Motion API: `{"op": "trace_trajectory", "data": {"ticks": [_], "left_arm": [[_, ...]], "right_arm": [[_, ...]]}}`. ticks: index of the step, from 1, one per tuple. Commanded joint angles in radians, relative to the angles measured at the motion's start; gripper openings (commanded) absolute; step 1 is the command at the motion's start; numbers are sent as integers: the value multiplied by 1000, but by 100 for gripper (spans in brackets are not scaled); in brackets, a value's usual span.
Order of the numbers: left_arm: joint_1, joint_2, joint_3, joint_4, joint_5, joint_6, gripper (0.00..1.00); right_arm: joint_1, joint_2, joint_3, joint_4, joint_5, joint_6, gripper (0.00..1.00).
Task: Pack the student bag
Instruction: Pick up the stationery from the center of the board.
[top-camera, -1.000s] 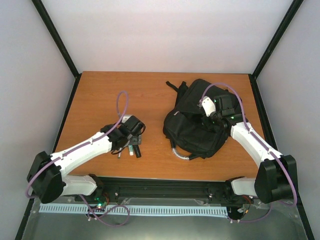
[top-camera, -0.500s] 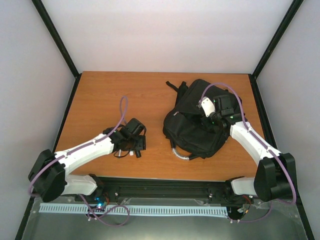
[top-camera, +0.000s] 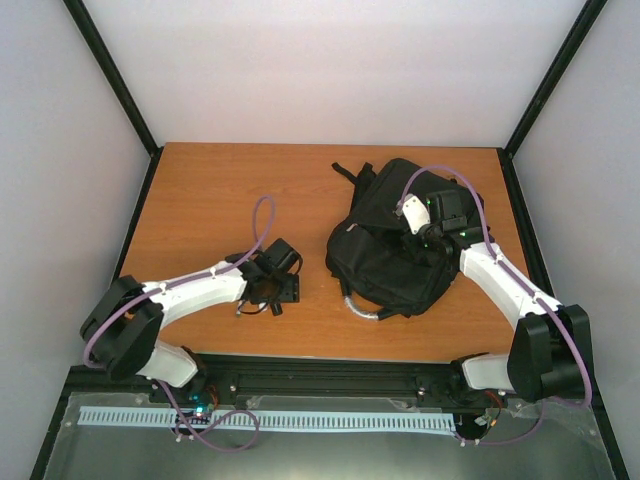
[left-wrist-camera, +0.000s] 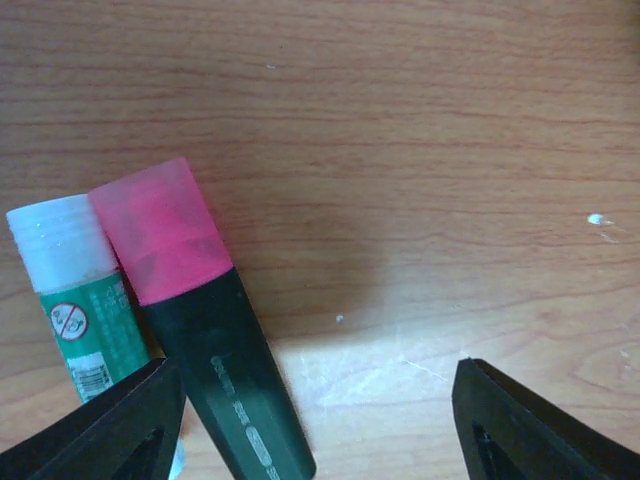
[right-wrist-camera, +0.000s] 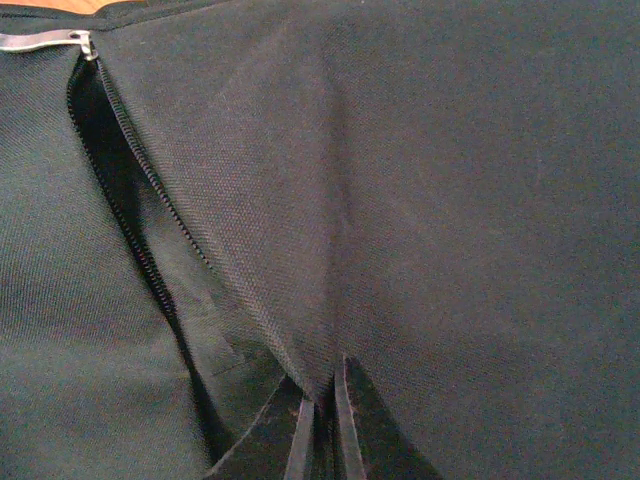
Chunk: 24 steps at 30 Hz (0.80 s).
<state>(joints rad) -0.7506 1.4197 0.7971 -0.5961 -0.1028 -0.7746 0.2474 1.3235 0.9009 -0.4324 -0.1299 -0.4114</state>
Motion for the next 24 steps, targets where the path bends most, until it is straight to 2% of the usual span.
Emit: {"op": "trace_trajectory", "data": {"ticks": [1,11,15,24], "left_arm": [[5,60,7,32,-46,3,76],[5,98,16,-21,-135,-24,78],[6,117,19,-37,-125,-17,77],[5,125,37,-76,-109,11,60]], "right_arm": [[-3,11,20,-2,-34,-4,3],[-3,23,21,-7,-45,-3,3],[-3,30,23,-9,-48,-3,3],[-3,25,23,-11,-48,-4,3]]}}
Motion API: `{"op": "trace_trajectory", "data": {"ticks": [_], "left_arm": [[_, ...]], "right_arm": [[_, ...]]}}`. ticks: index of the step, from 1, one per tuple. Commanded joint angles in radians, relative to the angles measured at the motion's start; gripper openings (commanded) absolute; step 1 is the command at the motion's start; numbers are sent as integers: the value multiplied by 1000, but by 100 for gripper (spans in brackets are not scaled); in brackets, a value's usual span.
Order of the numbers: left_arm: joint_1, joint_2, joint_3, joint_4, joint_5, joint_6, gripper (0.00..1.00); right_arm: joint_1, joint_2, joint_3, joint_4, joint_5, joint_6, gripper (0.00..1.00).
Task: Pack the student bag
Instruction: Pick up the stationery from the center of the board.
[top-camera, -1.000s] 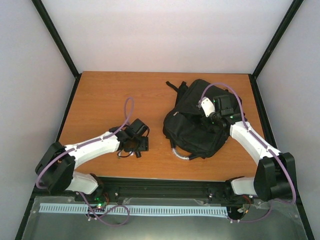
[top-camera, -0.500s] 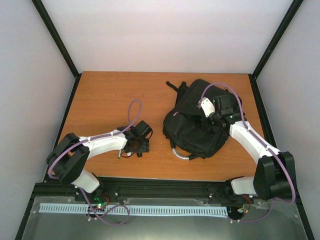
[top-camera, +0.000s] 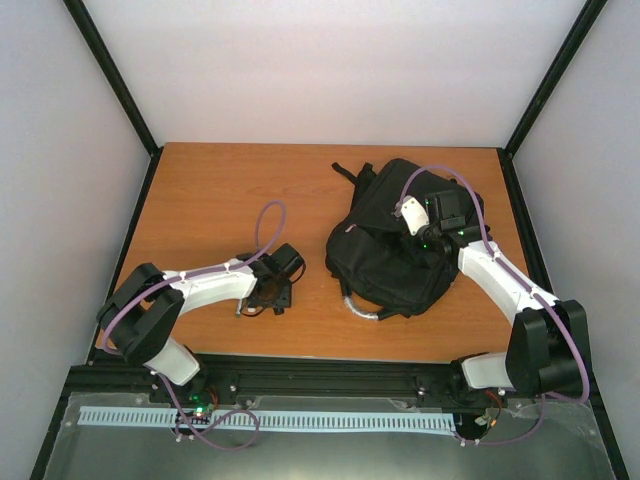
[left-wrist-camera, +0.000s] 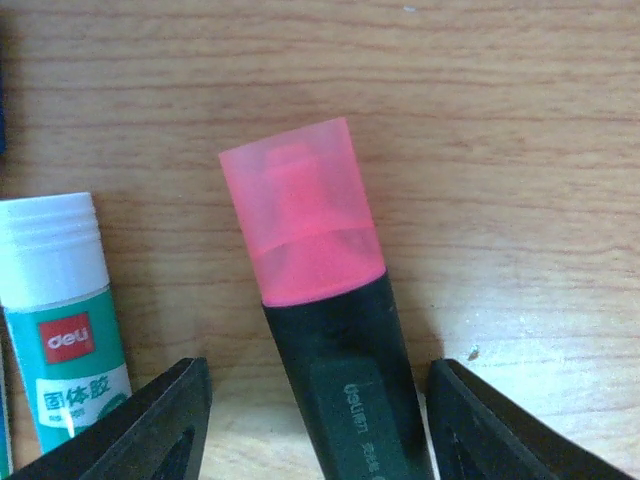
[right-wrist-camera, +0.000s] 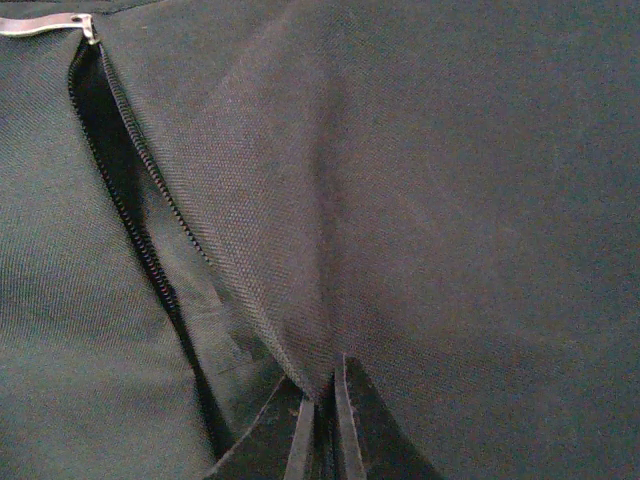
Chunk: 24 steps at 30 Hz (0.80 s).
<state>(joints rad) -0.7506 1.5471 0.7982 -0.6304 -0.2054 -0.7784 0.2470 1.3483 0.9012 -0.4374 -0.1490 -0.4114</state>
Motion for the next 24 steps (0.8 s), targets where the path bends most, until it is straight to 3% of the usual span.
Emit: {"op": "trace_trajectory", "data": {"ticks": [1,24], "left_arm": [[5,-2,39,-51,-7,18,57],[-16,21,57,-56,47,62,33]], "right_arm": [[-3,0,22,-5,-29,-4,3],[-3,5,24,-7,-29,-2,3]]}}
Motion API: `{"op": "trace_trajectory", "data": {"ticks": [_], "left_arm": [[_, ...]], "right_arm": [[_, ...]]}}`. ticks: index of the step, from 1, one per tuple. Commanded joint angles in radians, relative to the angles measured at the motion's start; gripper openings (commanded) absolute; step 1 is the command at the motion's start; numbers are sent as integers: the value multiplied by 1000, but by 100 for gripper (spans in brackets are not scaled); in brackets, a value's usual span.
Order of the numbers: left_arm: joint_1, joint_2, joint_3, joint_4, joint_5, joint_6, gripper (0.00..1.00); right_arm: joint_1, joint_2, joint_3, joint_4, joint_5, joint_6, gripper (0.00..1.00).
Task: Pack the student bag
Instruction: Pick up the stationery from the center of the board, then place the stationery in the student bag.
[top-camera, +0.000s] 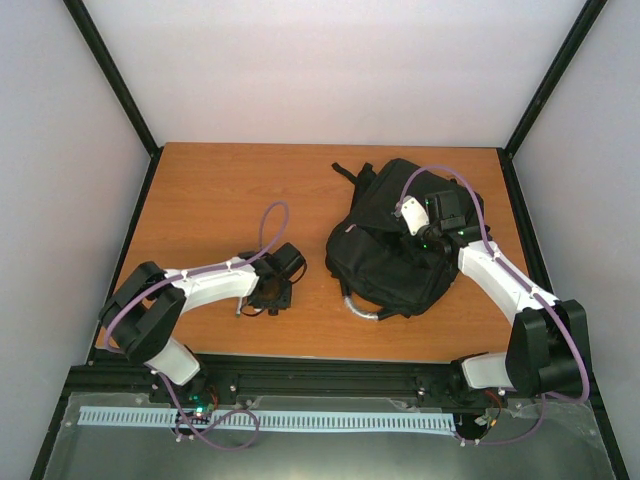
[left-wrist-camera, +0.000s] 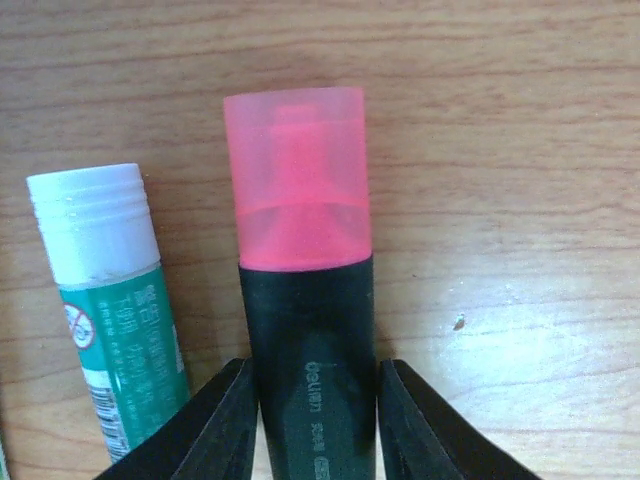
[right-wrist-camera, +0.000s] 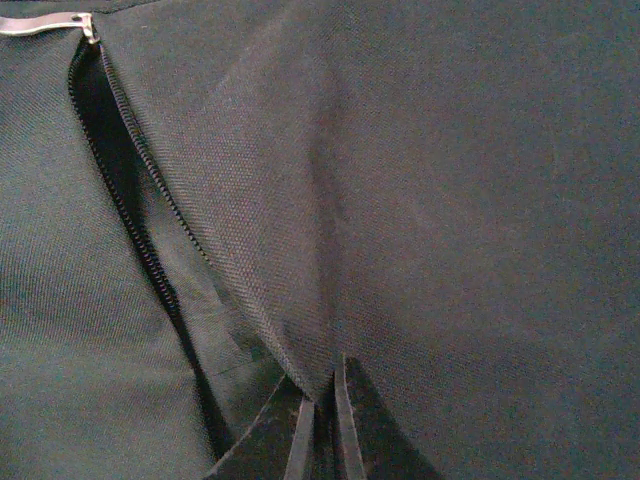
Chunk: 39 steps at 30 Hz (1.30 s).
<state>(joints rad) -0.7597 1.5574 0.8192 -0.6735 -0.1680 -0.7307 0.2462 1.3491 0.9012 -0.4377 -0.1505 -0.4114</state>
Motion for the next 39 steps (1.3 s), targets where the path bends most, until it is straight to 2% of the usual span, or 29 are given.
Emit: {"op": "trace_trajectory", "data": {"ticks": [1,9,16,21,25,30,36,39], "left_arm": [[-7,11,39,-14,8,14,33],[-8,8,51,-34,7,21,21],[-10,-7,67,-43,27,27,17],[-14,-90,114,-62,82,31,17],[-17,-159,167,-30,175,69,17],[-25,-180,219,96,348,111,17],[-47,-54,281,291,596,138,17],[-52,26,328,346,634,145,16]], "right_arm": [[-2,4,24,-7,-27,-3,3],[-2,7,24,-7,-28,-4,3],[-1,3,24,-7,-29,-4,3],[-2,3,24,-7,-30,-3,3],[-2,0,24,-7,-33,-4,3],[-2,-12,21,-4,-40,1,3],[-2,-20,21,-2,-45,4,3],[-2,-25,18,0,-45,7,3]]}}
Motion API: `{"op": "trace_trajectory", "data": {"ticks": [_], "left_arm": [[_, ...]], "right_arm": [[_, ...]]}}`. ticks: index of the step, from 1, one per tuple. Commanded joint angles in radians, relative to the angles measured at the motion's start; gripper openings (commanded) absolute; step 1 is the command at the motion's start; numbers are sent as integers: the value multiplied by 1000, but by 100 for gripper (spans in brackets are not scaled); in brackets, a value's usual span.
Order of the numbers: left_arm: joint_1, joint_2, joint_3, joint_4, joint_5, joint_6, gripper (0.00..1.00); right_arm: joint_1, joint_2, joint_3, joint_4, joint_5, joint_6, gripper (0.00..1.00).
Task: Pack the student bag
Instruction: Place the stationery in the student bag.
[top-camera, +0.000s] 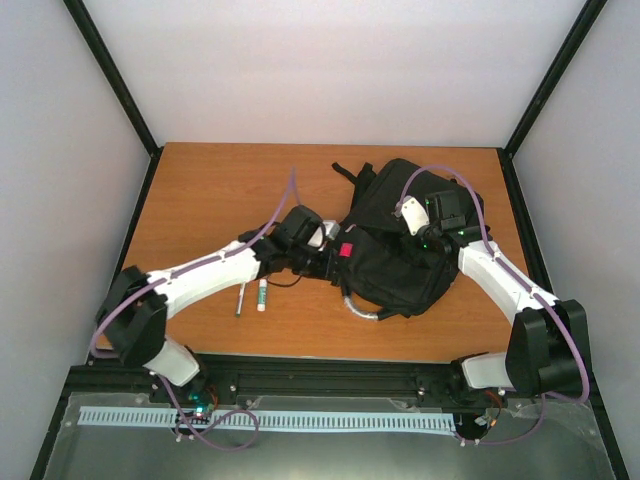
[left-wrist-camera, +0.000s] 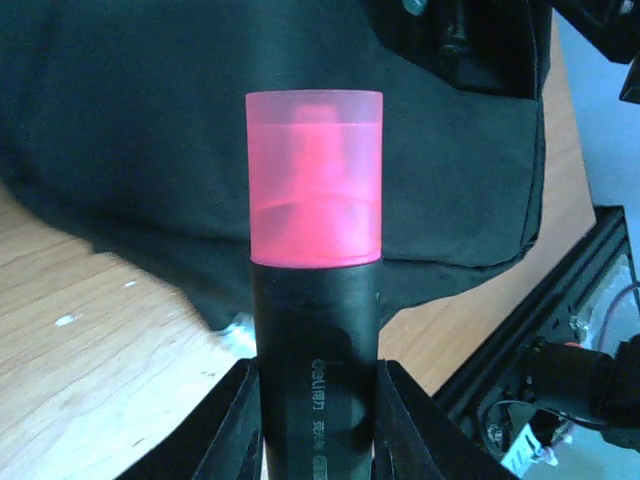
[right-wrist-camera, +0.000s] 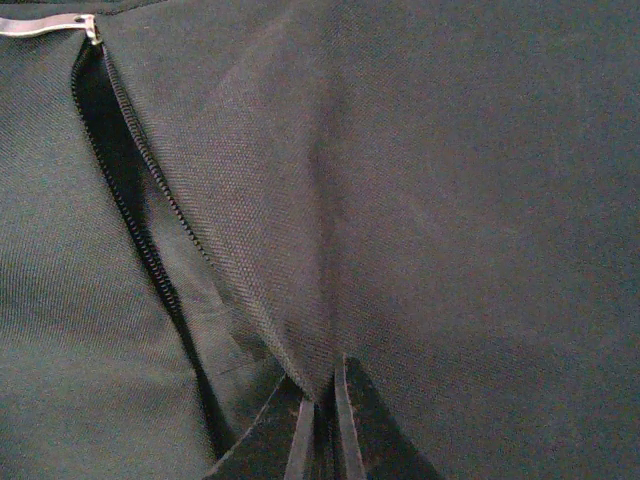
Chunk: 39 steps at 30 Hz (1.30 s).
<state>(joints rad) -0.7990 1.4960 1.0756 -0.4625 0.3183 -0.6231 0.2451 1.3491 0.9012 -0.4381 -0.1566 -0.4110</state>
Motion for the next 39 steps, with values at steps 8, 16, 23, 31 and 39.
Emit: {"op": "trace_trajectory", "data": {"ticks": [8,16,23,31,39], "left_arm": [[-33,293,261,135,168,67,15],[-48,500,453,99,150,73,14],[-54,612,608,18,86,71,12],[-55,684,705,-30,10,74,12],[-57,728,788,-94,-25,89,24]], "right_arm": [[0,-30,17,4,-39,5,3],[0,-34,15,4,-47,5,3],[0,-41,13,5,-58,1,3],[-1,-35,13,5,-65,-1,3],[0,-34,14,4,-63,1,3]]}}
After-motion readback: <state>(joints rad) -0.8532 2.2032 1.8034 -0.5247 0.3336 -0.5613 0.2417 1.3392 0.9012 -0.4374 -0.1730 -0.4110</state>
